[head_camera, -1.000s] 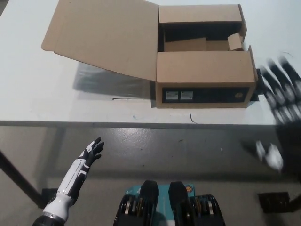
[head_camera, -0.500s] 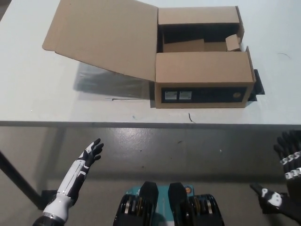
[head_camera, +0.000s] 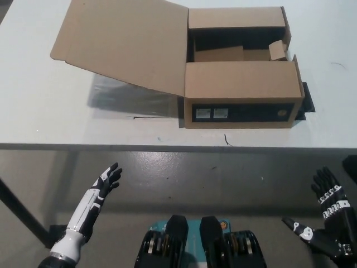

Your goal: A small storage box is placed at the center of the table and the robot uses its right hand to slide under its lid and push it upwards to open it

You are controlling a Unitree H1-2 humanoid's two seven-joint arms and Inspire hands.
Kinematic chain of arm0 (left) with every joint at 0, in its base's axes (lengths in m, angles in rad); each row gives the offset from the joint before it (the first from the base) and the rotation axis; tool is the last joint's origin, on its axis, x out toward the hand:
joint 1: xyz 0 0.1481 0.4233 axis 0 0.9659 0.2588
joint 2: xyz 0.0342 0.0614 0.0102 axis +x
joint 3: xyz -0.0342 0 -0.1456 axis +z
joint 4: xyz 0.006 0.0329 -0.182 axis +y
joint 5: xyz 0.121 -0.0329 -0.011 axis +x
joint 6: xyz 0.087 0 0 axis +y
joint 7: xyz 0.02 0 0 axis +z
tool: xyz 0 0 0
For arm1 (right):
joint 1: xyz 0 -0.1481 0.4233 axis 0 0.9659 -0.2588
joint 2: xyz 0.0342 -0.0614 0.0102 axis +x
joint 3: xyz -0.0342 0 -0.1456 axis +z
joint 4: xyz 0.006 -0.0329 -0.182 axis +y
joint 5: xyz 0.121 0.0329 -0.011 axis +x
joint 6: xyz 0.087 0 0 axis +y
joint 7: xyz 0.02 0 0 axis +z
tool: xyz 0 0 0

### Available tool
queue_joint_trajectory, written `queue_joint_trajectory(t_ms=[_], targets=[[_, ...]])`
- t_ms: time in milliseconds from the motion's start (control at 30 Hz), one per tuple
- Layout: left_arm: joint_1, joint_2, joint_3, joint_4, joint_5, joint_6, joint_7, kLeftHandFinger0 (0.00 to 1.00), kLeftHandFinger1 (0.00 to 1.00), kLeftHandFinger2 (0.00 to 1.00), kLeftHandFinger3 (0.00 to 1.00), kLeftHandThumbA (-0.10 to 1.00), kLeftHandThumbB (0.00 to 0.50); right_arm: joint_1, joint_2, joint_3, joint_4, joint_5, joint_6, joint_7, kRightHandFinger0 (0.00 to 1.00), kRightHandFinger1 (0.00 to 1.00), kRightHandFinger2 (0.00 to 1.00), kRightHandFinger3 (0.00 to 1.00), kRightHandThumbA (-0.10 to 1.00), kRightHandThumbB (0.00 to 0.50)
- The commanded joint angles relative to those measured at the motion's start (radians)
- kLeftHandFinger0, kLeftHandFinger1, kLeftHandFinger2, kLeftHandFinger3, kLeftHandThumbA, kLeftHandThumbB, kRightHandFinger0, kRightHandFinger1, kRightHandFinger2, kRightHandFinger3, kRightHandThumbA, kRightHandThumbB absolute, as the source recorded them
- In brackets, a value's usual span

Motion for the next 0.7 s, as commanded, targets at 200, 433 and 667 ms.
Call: queue_joint_trajectory(t_ms=[200,433,667], targets=[[-0.026,0.015,0.008,-0.017,-0.023,-0.042,-0.011,1.00,1.00,1.00,1.00,1.00,0.500,-0.031,-0.004,-0.012,0.020,-0.020,-0.091,-0.009,1.00,1.00,1.00,1.00,1.00,0.204],[-0.021,0.018,0.008,-0.025,-0.028,-0.042,-0.016,1.00,1.00,1.00,1.00,1.00,0.500,-0.034,-0.004,-0.016,0.014,-0.001,-0.087,-0.006,1.00,1.00,1.00,1.00,1.00,0.190],[-0.019,0.019,0.010,-0.025,-0.025,-0.042,-0.012,1.00,1.00,1.00,1.00,1.00,0.500,-0.032,-0.002,-0.011,0.011,-0.024,-0.078,-0.013,1.00,1.00,1.00,1.00,1.00,0.185]])
